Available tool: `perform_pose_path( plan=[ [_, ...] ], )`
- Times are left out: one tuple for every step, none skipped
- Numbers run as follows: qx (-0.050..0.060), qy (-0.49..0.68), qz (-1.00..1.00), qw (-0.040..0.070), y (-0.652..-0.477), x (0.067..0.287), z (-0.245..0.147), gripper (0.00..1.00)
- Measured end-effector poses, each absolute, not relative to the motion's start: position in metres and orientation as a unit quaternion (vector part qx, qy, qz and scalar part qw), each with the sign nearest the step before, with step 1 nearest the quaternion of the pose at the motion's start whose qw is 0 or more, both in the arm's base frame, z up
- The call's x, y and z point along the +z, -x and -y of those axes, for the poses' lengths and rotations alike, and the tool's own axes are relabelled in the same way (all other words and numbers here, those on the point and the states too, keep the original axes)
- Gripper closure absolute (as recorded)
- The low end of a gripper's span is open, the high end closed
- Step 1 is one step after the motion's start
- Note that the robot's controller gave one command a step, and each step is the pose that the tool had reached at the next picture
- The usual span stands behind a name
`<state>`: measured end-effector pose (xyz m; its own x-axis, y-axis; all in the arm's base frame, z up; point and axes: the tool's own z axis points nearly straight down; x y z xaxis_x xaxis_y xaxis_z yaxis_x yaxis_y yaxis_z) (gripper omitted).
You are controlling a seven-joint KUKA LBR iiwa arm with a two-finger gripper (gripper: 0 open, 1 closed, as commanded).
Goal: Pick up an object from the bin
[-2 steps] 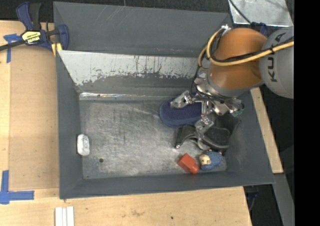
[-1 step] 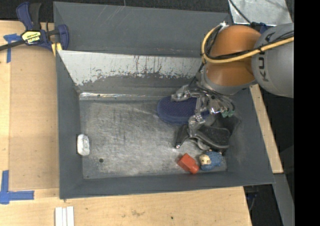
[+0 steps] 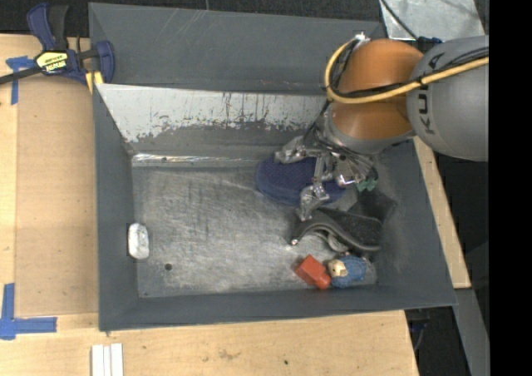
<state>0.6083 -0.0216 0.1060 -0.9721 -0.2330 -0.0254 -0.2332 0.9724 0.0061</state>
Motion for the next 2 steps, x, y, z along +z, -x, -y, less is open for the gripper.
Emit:
perform_pose_path(
  plan=[
    [0.001,-0.058,-0.998,0.007,-0.6011,0.097,-0.0053,0.0],
    [0.0,-0.057,-0.998,0.011,-0.6033,0.0994,-0.004,1.0]
  ],
)
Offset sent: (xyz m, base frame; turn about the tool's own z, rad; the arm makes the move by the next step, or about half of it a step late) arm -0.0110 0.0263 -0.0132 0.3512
